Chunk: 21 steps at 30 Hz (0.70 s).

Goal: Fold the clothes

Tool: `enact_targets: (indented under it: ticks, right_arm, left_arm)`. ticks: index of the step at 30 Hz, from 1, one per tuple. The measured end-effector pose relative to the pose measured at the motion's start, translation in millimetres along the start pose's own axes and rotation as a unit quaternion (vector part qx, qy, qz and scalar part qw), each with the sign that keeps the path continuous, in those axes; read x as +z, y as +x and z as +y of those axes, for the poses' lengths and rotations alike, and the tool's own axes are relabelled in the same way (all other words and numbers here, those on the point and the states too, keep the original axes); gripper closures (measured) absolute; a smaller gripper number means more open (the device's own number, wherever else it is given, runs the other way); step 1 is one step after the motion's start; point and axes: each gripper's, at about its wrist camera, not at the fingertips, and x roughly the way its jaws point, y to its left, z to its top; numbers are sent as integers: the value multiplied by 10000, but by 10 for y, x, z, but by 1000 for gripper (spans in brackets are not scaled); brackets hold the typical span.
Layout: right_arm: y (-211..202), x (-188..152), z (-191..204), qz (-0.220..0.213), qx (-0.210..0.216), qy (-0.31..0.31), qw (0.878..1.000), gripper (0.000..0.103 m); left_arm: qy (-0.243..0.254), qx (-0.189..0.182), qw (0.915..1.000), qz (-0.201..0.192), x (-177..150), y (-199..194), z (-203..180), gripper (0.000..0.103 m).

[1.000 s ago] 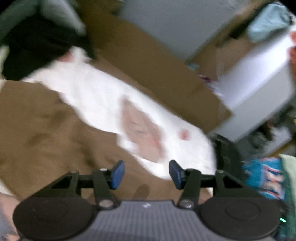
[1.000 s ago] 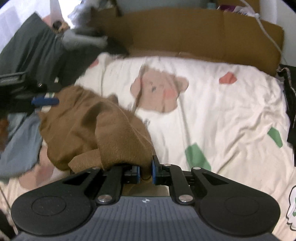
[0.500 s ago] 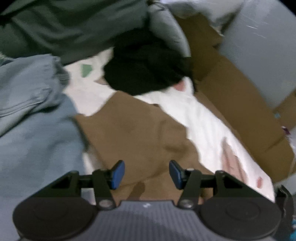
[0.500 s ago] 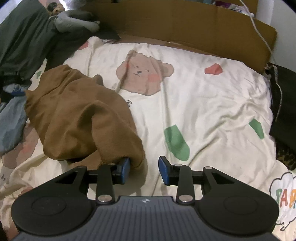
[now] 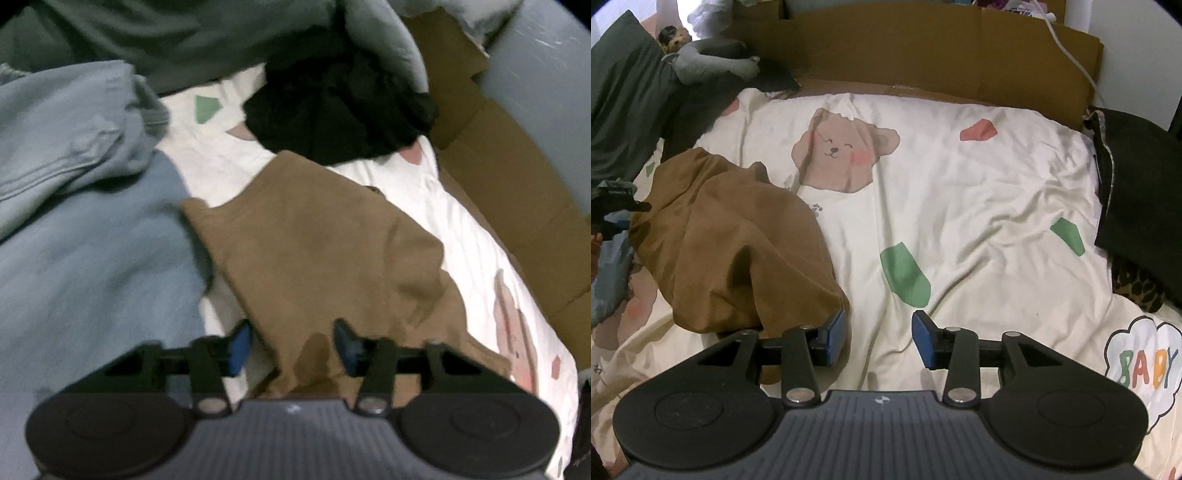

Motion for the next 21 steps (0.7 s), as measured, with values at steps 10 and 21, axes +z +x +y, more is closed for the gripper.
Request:
enact_targets:
  ticks: [10,21]
  right_arm:
    - [-68,36,-67,-131,50,141,9998,56]
    - [-81,56,-82,-178,54,204,9996,56]
  left_arm:
    - [284,-791,9964,-146,-89,-160,-108,101]
    - [835,-2110,9737,196,-312,-385,-808,101]
